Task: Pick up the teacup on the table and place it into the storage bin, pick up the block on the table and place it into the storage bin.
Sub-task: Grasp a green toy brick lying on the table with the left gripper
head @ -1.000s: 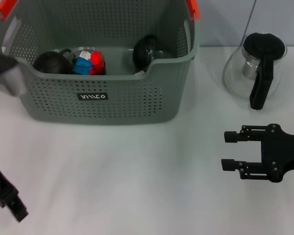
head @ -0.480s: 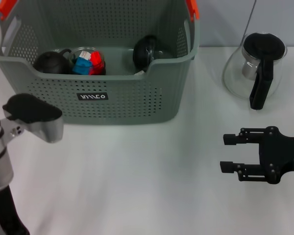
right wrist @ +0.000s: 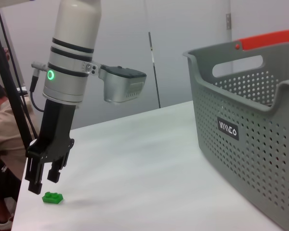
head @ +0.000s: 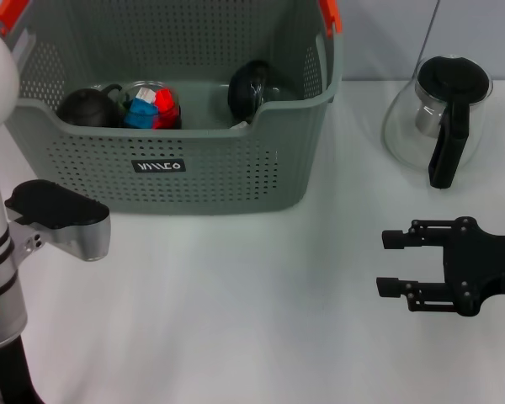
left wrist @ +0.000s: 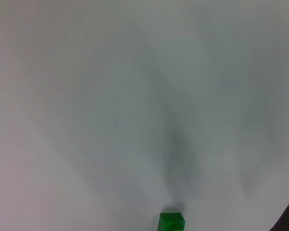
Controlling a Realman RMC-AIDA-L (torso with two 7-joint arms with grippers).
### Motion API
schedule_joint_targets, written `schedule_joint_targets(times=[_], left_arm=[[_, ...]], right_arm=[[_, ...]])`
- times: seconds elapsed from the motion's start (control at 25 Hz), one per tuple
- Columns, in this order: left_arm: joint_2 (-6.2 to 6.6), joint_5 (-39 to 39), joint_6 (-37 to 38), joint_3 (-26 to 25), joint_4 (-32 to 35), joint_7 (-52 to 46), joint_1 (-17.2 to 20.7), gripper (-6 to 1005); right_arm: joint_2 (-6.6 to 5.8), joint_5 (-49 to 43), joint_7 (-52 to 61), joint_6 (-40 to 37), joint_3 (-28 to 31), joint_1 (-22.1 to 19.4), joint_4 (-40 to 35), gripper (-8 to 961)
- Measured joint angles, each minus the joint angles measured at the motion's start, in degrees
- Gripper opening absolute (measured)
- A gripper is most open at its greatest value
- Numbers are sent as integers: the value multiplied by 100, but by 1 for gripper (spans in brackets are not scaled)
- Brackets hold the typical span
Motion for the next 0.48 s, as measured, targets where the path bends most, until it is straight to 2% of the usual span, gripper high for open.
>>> schedule_joint_targets(times=[0.28, 0.48], left_arm=[[-30, 6, -53, 37, -165, -86, -51, 452], [5, 17, -170, 83, -216, -126, -97, 442]], right_arm=[[22, 2, -18, 53, -11, -30, 0, 699], [28, 2, -30, 57, -16, -34, 0, 699]])
